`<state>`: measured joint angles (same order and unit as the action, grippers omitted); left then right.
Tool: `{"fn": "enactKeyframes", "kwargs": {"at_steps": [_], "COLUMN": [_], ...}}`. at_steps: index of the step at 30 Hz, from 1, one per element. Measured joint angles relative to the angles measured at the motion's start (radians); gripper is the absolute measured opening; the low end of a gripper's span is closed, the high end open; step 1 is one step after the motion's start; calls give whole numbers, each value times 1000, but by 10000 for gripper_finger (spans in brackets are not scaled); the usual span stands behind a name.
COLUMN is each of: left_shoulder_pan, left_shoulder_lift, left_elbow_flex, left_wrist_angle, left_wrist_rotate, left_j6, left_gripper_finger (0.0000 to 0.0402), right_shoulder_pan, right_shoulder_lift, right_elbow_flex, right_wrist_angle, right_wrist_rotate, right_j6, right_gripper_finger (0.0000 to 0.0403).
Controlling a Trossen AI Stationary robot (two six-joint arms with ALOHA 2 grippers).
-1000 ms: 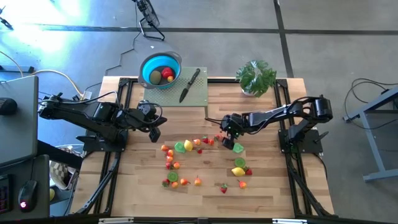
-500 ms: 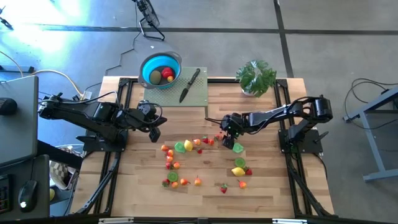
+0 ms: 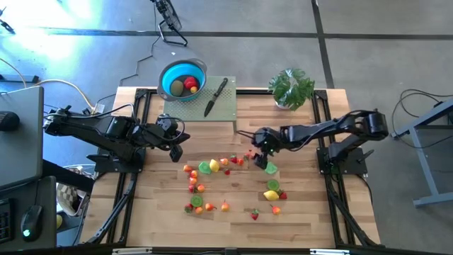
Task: Pick & Place Fruit
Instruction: Put the half apple into the strainer bowl on the shelf
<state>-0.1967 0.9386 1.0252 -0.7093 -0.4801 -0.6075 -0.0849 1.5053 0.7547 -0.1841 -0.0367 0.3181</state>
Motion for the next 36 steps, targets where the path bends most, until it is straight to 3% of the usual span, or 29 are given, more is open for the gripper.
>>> {"fn": "enactKeyframes", "kwargs": {"at_steps": [7, 15, 20, 28, 36], "left_shoulder_pan": [0, 0, 0, 0, 0], "left_shoulder_lift": [0, 0, 0, 20, 49], "left_elbow_flex": [0, 0, 0, 0, 0], "left_wrist_angle": [4, 11, 30, 302, 577], "left_wrist_rotate": [0, -12, -75, -75, -19], "left_j6": [0, 3, 74, 292, 467], "left_gripper_finger": [0, 0, 0, 0, 0], "right_shoulder_pan": [0, 28, 51, 89, 118], "right_shoulder_lift": [-141, -275, -297, -270, -270], "right_elbow_flex": [2, 3, 24, 146, 208], "right_wrist_angle": [11, 95, 176, 218, 300], "right_wrist_rotate": [31, 185, 229, 211, 184], "right_j6": [14, 19, 21, -16, -36], "right_gripper_finger": [258, 272, 257, 271, 261]}}
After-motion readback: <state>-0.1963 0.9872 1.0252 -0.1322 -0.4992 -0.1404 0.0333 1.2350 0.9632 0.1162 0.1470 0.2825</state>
